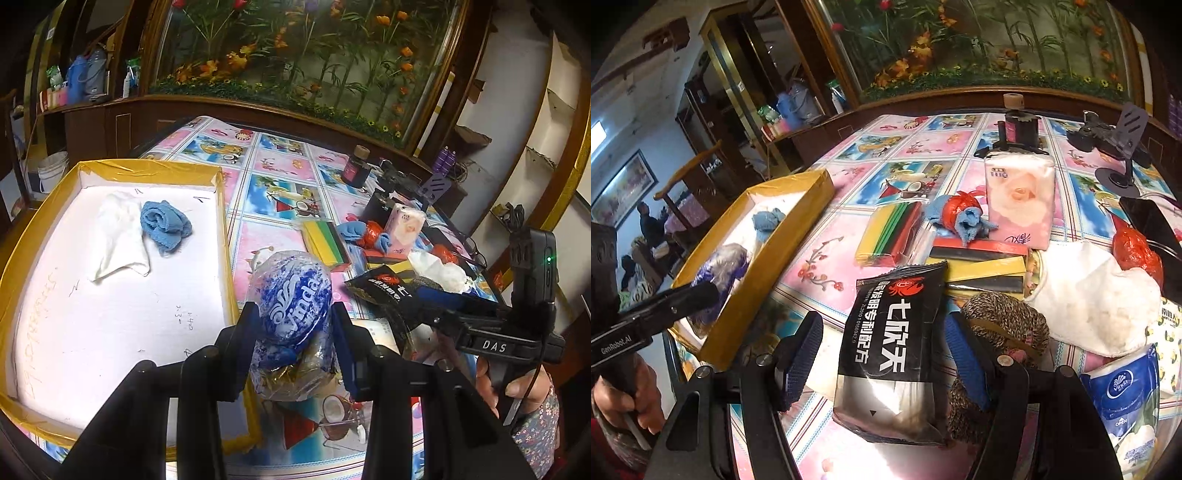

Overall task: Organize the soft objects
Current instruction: 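Grasp the blue-white Vinda bag with the left tool while the right grasps the black snack bag, then carry both bags into the white box and open both tools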

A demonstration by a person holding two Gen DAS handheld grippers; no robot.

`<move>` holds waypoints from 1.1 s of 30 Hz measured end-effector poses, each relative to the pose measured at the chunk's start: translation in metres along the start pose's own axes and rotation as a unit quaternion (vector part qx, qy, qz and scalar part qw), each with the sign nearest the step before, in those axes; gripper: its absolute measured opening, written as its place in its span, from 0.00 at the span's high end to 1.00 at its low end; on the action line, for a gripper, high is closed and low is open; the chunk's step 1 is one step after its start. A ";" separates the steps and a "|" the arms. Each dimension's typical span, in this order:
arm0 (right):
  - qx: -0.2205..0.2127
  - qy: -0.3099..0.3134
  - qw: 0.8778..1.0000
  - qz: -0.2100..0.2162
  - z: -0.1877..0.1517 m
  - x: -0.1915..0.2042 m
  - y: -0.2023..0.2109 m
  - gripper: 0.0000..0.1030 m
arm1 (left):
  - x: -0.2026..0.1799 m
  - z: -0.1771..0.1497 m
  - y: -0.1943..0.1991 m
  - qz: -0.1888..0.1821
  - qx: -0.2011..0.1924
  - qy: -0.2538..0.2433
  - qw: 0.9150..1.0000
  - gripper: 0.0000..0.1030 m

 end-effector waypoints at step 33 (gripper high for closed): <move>-0.066 -0.051 0.995 0.059 0.013 0.005 0.021 0.56 | 0.034 0.015 -0.003 -0.054 -0.015 0.029 0.998 0.62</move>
Point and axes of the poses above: each gripper's, at about its wrist camera, not at the fingertips, and y roughly against the way its jaws point, x to its left, z to its top, the point moved 3 cm from there along -y, roughly the way its jaws point, and after that the axes turned 8 degrees about -y, right-handed, at the moved point
